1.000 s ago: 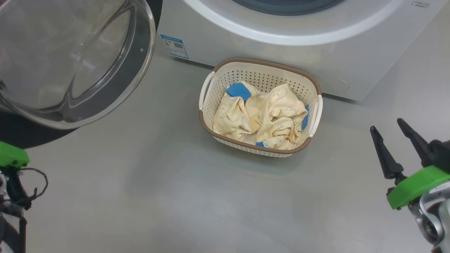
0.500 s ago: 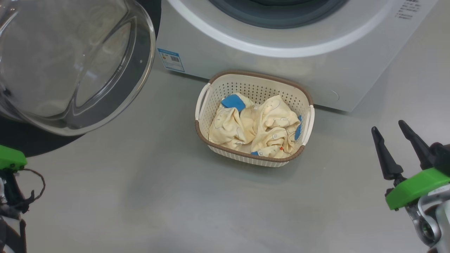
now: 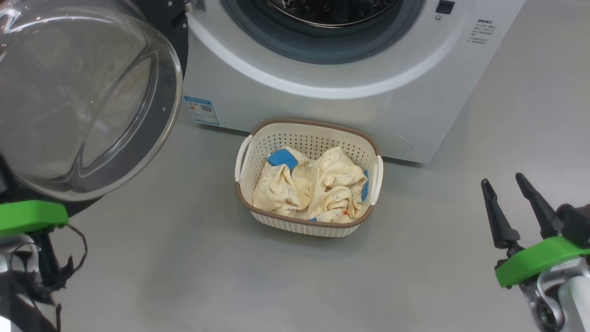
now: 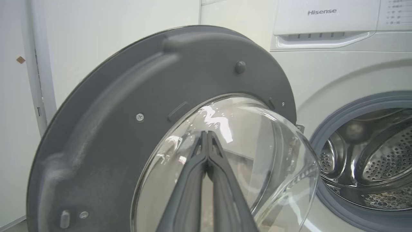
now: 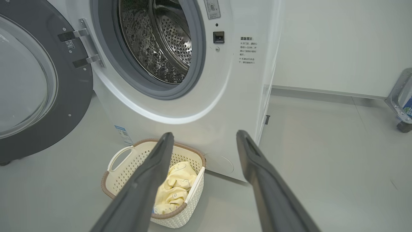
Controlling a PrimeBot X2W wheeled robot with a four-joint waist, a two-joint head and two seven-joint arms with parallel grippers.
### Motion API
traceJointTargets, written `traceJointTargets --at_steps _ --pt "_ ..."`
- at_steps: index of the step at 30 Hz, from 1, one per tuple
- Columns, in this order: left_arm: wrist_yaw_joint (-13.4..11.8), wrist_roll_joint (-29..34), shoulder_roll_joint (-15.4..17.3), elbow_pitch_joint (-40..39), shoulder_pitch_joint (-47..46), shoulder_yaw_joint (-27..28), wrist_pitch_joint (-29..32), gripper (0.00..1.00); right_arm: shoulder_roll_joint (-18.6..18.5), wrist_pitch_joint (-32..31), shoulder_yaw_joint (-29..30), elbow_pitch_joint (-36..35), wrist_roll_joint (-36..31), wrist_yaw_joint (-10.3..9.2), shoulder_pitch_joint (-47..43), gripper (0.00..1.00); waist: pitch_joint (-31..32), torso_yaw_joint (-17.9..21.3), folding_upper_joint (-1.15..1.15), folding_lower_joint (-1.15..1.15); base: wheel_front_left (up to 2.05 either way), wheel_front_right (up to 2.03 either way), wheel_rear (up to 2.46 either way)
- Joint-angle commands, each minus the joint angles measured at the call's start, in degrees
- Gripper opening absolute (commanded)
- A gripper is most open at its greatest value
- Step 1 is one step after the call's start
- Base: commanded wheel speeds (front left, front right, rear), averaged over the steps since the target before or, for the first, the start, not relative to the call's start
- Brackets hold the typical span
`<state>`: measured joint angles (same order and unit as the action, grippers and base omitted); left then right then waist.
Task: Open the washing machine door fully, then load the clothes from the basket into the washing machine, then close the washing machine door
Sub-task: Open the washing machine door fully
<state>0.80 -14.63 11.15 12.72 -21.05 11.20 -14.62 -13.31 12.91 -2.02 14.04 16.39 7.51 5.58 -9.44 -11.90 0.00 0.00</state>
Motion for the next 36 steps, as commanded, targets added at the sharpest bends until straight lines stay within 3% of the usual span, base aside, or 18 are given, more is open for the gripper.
traceJointTargets --at_steps 1,15,17,20,21,22,36 --pt "0.05 0.51 1.84 -2.78 -0.17 1.42 -0.16 0.0 -0.7 0.96 -0.99 -1.56 -0.01 -0.02 0.11 1.0 0.94 1.42 0.0 0.0 0.0 0.0 0.0" --pt "0.18 2.21 -0.85 -14.11 11.45 -3.62 3.74 0.0 1.63 1.94 -1.14 -3.71 -1.42 -0.02 -1.49 1.0 4.9 11.36 0.0 0.0 0.0 0.0 0.0" --pt "0.27 2.19 -1.37 -14.73 13.48 -4.23 3.85 0.13 1.86 1.98 -1.1 -4.32 -1.78 -0.02 -2.02 1.0 5.46 12.48 0.0 0.0 0.0 0.0 0.0" --pt "0.12 2.04 -2.25 -15.2 16.39 -4.88 4.03 0.47 2.16 2.01 -0.65 -5.28 -2.24 -0.02 -2.89 1.0 6.18 13.88 0.0 0.0 0.0 0.0 0.0" --pt "-0.02 1.91 -2.62 -15.29 17.31 -5.04 4.12 0.77 2.27 2.02 -0.48 -5.57 -2.3 -0.02 -3.16 1.0 6.39 14.25 0.0 0.0 0.0 0.0 0.0" --pt "-0.1 1.9 -2.92 -15.38 18.21 -5.3 4.21 1.0 2.32 2.03 -0.46 -5.8 -2.4 -0.02 -3.47 1.0 6.66 14.57 0.0 0.0 0.0 0.0 0.0" --pt "-0.41 3.73 -3.33 -16.02 25.96 -8.51 5.33 1.0 3.34 2.06 0.41 -7.93 -3.06 -0.02 -6.76 1.0 8.35 16.02 0.0 0.0 0.0 0.0 0.0"
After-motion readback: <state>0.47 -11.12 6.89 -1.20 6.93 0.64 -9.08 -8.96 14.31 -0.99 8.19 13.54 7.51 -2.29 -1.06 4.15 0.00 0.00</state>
